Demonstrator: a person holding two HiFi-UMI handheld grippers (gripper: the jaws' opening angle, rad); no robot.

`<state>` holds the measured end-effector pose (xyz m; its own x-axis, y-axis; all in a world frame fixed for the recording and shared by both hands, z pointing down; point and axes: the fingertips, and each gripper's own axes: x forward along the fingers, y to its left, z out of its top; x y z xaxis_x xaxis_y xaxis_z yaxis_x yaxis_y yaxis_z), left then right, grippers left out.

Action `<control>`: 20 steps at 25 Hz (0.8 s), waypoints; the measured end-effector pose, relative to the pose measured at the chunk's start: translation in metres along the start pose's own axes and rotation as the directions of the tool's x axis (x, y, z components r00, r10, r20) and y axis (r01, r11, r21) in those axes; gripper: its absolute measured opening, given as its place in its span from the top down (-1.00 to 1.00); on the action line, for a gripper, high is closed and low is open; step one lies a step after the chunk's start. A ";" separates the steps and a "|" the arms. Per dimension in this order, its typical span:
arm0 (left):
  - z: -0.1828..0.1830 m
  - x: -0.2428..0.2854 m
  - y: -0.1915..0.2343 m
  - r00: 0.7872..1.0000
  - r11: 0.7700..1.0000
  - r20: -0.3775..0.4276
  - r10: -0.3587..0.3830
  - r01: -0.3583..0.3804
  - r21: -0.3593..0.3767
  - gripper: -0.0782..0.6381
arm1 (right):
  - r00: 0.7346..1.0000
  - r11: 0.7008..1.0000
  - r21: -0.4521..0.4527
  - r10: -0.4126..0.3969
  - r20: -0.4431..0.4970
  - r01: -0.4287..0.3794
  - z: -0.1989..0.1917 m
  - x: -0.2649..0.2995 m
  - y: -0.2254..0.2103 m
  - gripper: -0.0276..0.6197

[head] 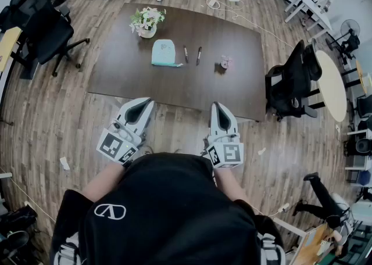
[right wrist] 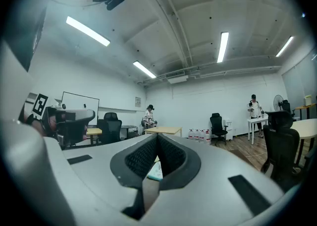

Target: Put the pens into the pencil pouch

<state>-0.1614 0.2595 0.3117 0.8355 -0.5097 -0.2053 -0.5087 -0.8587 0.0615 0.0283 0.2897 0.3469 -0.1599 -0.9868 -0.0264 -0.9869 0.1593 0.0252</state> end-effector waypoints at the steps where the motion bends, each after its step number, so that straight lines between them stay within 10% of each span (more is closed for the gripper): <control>1: 0.000 0.000 0.000 1.000 1.000 -0.003 0.001 -0.001 -0.001 0.77 | 1.000 1.000 0.000 0.002 -0.001 -0.002 0.000 0.000 0.001 0.92; 20: -0.007 0.004 -0.002 1.000 1.000 -0.017 0.011 -0.011 -0.005 0.77 | 0.998 0.996 0.092 0.005 0.065 -0.011 0.009 -0.012 -0.015 0.92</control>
<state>-0.1554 0.2586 0.3177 0.8333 -0.5200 -0.1879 -0.5170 -0.8532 0.0688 0.0451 0.2991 0.3380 -0.1657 -0.9819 -0.0914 -0.9829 0.1721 -0.0661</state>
